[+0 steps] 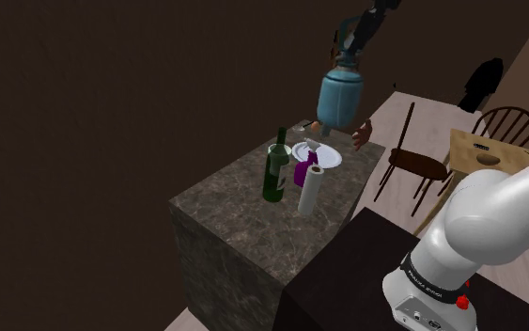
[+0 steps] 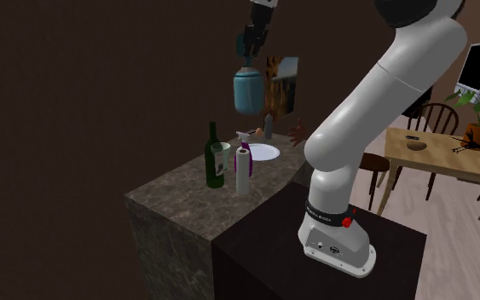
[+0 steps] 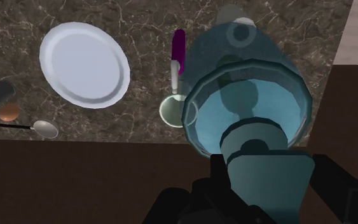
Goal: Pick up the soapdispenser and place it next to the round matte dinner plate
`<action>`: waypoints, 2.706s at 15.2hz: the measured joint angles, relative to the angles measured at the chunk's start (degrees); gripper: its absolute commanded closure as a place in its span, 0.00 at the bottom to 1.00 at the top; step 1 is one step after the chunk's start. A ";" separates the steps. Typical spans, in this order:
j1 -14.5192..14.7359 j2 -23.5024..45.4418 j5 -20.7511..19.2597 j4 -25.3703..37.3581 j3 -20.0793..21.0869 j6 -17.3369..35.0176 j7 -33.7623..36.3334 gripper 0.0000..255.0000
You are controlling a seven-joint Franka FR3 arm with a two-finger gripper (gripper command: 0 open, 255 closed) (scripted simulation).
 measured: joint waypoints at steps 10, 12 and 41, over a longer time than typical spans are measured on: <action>-1.11 9.41 1.89 10.46 -13.93 -1.91 -15.57 1.00; -1.33 11.54 2.93 12.89 -16.78 -2.67 -18.76 1.00; -3.15 15.34 5.61 -1.33 -24.39 13.74 -29.76 1.00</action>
